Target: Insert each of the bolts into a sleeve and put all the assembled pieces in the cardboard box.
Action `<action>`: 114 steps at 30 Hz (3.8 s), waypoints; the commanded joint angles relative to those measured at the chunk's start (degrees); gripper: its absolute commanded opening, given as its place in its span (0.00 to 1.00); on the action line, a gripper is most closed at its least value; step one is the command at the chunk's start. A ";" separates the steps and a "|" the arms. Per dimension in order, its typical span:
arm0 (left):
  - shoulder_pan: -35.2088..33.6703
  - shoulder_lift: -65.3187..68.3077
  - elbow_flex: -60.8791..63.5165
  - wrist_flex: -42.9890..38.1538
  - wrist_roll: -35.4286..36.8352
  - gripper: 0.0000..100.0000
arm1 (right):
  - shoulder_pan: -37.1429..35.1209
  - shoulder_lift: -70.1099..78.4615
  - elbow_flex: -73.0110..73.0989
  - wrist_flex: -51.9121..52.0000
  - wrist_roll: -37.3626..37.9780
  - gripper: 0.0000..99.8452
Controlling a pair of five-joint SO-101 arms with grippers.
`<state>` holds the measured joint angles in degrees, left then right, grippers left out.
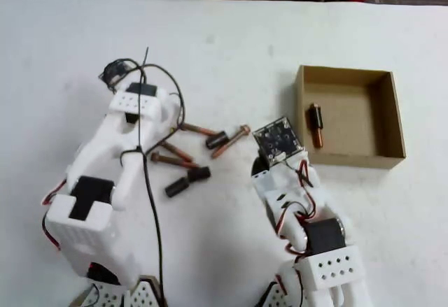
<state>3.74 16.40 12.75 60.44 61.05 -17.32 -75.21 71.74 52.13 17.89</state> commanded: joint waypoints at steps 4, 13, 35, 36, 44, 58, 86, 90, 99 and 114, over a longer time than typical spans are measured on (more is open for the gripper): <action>0.66 -0.66 -2.64 1.58 0.53 0.10 | 0.48 -1.01 -0.53 -1.27 -0.09 0.02; 0.48 -0.40 -2.29 1.32 0.44 0.10 | 0.48 -1.01 -0.53 -1.27 -0.09 0.02; 0.40 -0.31 0.53 1.32 0.18 0.10 | 0.48 -1.01 -0.53 -1.27 -0.09 0.02; 0.40 -0.31 0.97 1.23 0.18 0.10 | 0.48 -1.01 -0.53 -1.27 -0.09 0.02; 0.40 -0.31 1.58 1.49 0.09 0.10 | 0.48 -1.01 -0.53 -1.27 -0.09 0.02; 0.40 -0.22 7.74 -7.03 0.09 0.10 | 0.48 -1.01 -0.53 -1.27 -0.09 0.02; 0.84 9.71 -3.96 1.14 0.18 0.13 | 0.48 -1.01 -0.44 -1.19 -0.09 0.02; 0.48 9.80 -3.96 0.88 0.26 0.12 | 0.48 -1.01 -0.44 -1.27 -0.09 0.02; -1.98 9.89 -5.54 1.23 0.09 0.12 | 0.48 -1.01 -0.44 -1.19 -0.09 0.02; -2.07 10.07 -5.63 -1.58 -3.52 0.04 | 0.48 -1.01 -0.44 -1.01 -0.09 0.02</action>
<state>3.21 25.54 7.74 61.41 58.59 -17.32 -75.21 71.74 52.13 17.89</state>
